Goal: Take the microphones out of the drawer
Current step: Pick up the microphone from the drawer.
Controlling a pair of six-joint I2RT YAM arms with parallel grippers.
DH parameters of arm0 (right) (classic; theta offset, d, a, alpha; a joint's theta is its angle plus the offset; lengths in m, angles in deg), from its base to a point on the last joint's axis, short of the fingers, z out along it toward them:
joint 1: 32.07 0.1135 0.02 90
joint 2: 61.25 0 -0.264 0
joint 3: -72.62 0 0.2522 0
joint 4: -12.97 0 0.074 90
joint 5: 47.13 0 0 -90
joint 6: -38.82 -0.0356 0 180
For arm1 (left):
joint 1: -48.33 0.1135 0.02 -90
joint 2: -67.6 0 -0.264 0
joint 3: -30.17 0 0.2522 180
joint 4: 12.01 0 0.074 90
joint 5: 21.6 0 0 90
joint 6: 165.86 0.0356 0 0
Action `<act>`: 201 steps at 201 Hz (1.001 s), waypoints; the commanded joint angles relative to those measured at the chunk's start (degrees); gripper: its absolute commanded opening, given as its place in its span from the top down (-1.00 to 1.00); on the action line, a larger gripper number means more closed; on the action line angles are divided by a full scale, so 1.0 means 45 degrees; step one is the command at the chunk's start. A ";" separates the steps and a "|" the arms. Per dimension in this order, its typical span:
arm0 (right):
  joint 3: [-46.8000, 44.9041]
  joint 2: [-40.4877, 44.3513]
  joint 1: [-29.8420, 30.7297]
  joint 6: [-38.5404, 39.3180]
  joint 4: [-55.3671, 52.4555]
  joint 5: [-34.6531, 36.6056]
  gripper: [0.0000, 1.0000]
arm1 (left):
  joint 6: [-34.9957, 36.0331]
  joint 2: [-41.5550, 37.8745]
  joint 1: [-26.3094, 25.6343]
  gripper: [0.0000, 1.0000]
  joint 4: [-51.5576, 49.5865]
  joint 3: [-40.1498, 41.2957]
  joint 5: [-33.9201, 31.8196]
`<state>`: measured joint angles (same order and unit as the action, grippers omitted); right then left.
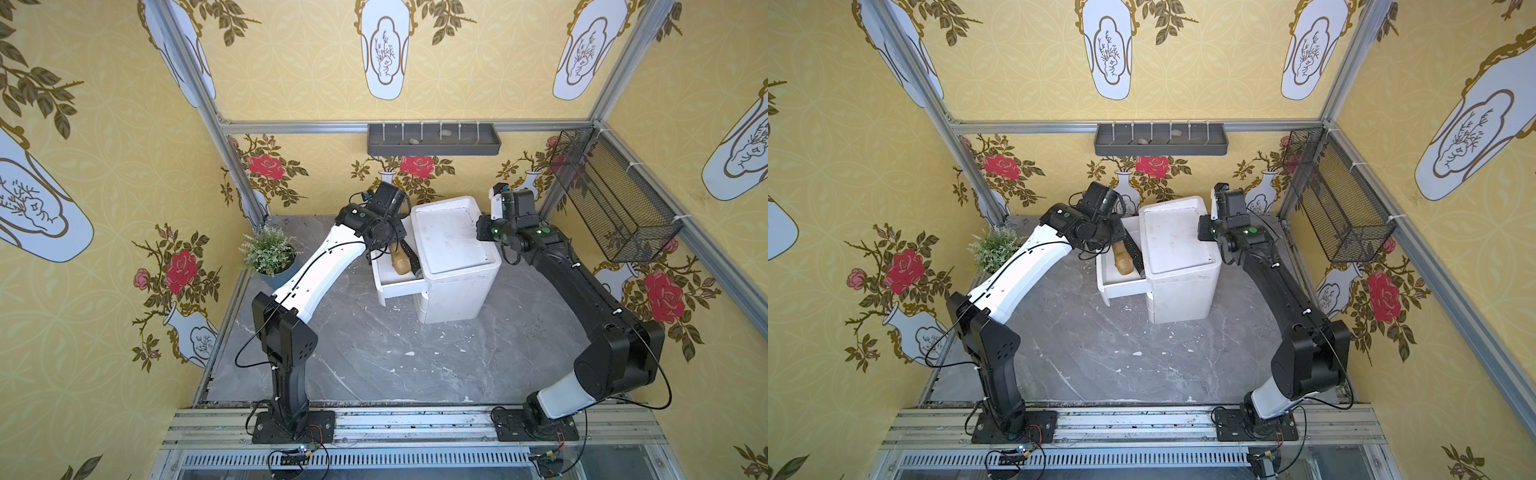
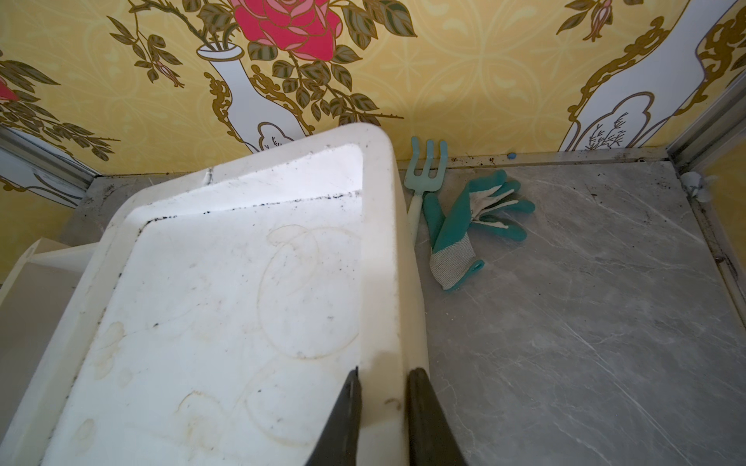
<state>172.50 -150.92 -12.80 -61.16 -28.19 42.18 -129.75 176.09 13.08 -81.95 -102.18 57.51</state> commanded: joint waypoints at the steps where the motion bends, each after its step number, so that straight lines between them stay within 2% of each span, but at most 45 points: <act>1: 0.0221 -0.0132 0.0020 -0.0223 0.0175 -0.0240 0.99 | 0.0591 -0.0184 0.0246 0.87 0.0005 -0.0257 -0.0269; 41: 0.0250 -0.0268 0.0015 -0.0146 0.0024 -0.0094 0.99 | 0.1157 -0.0976 0.0991 0.86 -0.0027 -0.0111 -0.0100; 79: 0.0177 -0.0271 0.0015 -0.0190 0.0053 0.0021 0.99 | 0.1629 -0.2177 0.1831 0.86 0.0289 0.1182 0.0167; 97: 0.0025 -0.0154 0.0015 -0.0242 0.0253 0.0036 1.00 | 0.1841 -0.2870 0.2168 0.87 0.0588 0.2326 0.0341; 107: -0.0035 -0.0115 0.0016 -0.0281 0.0330 0.0036 1.00 | 0.1962 -0.3325 0.2792 0.86 0.0880 0.3120 0.0493; 155: -0.0137 -0.0172 0.0025 -0.0330 0.0283 0.0045 1.00 | 0.2211 -0.5327 0.4205 0.86 0.2692 0.7720 0.1406; 201: -0.0116 -0.0249 0.0035 -0.0554 0.0105 0.0199 1.00 | 0.2882 -0.5270 0.4551 0.86 0.3744 1.0453 0.1819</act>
<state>172.26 -151.27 -12.67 -60.48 -27.60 43.34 -119.35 151.28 33.50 -69.99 -59.18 63.10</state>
